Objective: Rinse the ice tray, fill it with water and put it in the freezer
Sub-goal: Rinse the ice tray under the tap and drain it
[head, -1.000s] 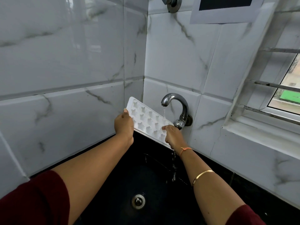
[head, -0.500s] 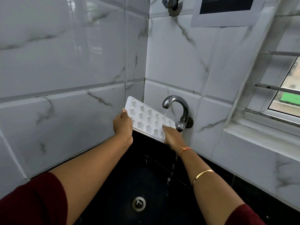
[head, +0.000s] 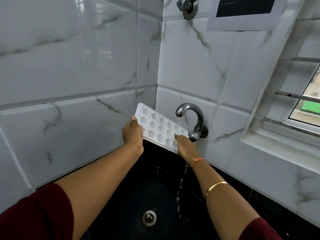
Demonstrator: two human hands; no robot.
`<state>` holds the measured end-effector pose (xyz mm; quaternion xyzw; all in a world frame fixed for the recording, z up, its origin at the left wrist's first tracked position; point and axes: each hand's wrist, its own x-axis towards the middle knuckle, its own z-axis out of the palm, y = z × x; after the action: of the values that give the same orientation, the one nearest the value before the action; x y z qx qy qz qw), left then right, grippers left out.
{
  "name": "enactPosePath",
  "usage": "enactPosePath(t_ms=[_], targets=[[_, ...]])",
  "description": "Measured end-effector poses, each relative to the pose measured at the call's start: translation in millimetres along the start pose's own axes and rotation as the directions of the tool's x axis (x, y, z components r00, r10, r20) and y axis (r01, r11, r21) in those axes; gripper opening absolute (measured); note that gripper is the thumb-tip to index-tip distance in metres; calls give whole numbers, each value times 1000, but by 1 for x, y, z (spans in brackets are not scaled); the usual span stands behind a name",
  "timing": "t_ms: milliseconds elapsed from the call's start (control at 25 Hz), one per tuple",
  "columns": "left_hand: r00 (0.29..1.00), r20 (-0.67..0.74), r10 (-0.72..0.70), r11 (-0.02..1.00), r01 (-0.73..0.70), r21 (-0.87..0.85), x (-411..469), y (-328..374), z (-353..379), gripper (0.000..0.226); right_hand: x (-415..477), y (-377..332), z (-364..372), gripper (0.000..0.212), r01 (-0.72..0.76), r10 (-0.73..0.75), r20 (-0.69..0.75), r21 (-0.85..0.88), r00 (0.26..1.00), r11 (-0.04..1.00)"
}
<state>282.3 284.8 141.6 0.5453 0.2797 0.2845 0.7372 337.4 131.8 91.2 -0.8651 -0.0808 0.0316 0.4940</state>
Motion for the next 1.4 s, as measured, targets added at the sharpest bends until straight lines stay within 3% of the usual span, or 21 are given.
enactPosePath(t_ms=[200, 360, 480, 640, 800, 1400], targets=[[1000, -23, 3, 1000, -3, 0, 6, 3, -7, 40, 0, 1, -2, 35, 21, -26, 42, 96, 999, 995], [999, -12, 48, 997, -47, 57, 5, 3, -9, 41, -1, 3, 2, 27, 73, -47, -163, 156, 986, 985], [997, -15, 69, 996, -68, 61, 7, 5, -10, 41, -2, 3, 6, 22, 74, -25, -217, 221, 976, 972], [999, -30, 40, 999, -39, 18, 9, 8, -14, 39, 1, 5, 6, 29, -34, 55, -119, 168, 991, 985], [999, -38, 24, 1000, -24, 3, 10, 7, -19, 39, 6, 4, 6, 35, -22, 22, -45, -7, 999, 1000], [1000, -18, -24, 998, 23, -54, 12, 0, -14, 39, 5, 12, 3, 33, -29, 29, 39, -4, 999, 1000]])
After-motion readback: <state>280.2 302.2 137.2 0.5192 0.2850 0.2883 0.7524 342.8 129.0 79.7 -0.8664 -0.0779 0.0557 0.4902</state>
